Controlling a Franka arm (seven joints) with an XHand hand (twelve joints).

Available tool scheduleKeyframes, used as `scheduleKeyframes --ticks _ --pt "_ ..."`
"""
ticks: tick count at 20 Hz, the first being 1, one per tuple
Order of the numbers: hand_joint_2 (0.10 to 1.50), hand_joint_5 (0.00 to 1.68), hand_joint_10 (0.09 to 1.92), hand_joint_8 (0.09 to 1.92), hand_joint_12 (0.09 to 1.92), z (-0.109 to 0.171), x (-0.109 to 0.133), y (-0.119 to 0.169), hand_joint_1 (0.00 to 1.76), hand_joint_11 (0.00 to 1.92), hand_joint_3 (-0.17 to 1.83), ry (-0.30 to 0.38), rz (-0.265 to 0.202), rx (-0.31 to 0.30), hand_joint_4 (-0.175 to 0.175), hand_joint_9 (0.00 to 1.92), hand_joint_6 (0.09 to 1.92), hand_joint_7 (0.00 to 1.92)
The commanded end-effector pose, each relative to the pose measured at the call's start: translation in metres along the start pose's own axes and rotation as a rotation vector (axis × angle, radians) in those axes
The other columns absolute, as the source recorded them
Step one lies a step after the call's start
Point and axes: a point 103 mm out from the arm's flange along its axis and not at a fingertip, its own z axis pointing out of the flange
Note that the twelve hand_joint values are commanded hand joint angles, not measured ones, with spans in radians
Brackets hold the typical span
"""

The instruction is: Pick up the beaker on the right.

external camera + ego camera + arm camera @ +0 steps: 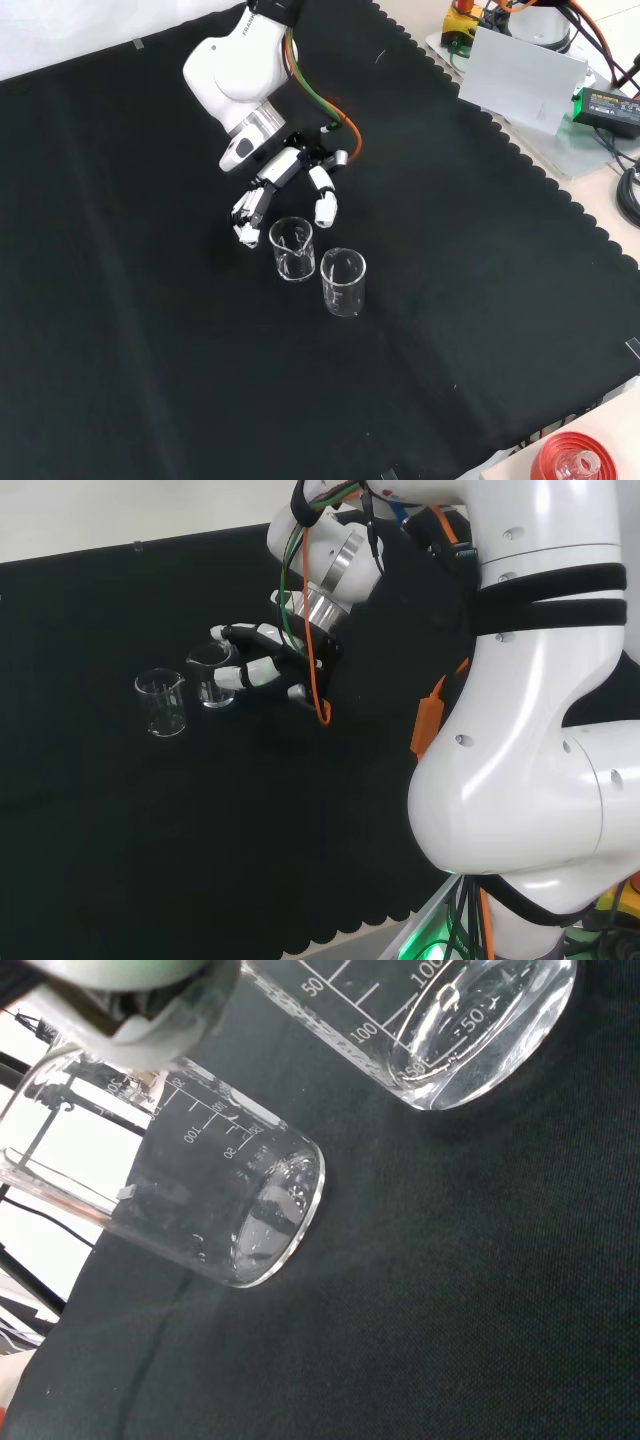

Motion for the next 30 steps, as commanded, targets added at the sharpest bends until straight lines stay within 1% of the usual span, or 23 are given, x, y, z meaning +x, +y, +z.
scheduleKeyframes --ticks 1,5,8,10,16,24,30 --pt "0.50 0.34 0.68 0.68 1.15 0.002 0.000 0.001 0.77 0.00 0.59 0.000 0.006 0.001 -0.085 0.31 0.09 0.24" --pt "0.51 0.34 0.68 0.68 1.15 0.009 0.000 0.006 0.77 0.00 0.59 -0.018 0.012 0.008 -0.084 0.31 0.09 0.24" --pt "0.51 0.35 0.68 0.68 1.15 0.020 0.002 0.014 0.78 0.00 0.59 -0.025 -0.002 0.005 -0.082 0.32 0.09 0.25" --pt "0.51 0.35 0.68 0.68 1.15 0.022 0.004 0.016 0.78 0.00 0.58 -0.020 -0.013 0.000 -0.080 0.32 0.09 0.25" --pt "0.51 0.36 0.68 0.67 1.18 0.017 0.003 0.017 0.80 0.00 0.58 0.006 -0.019 -0.015 -0.076 0.34 0.09 0.27" --pt "0.51 0.40 0.68 0.67 1.19 0.019 0.002 0.017 0.83 0.00 0.58 -0.006 -0.024 -0.010 -0.073 0.35 0.09 0.29" --pt "0.51 0.44 0.67 0.67 1.22 0.022 0.002 0.019 0.84 0.00 0.58 -0.014 -0.020 -0.007 -0.067 0.38 0.09 0.32"
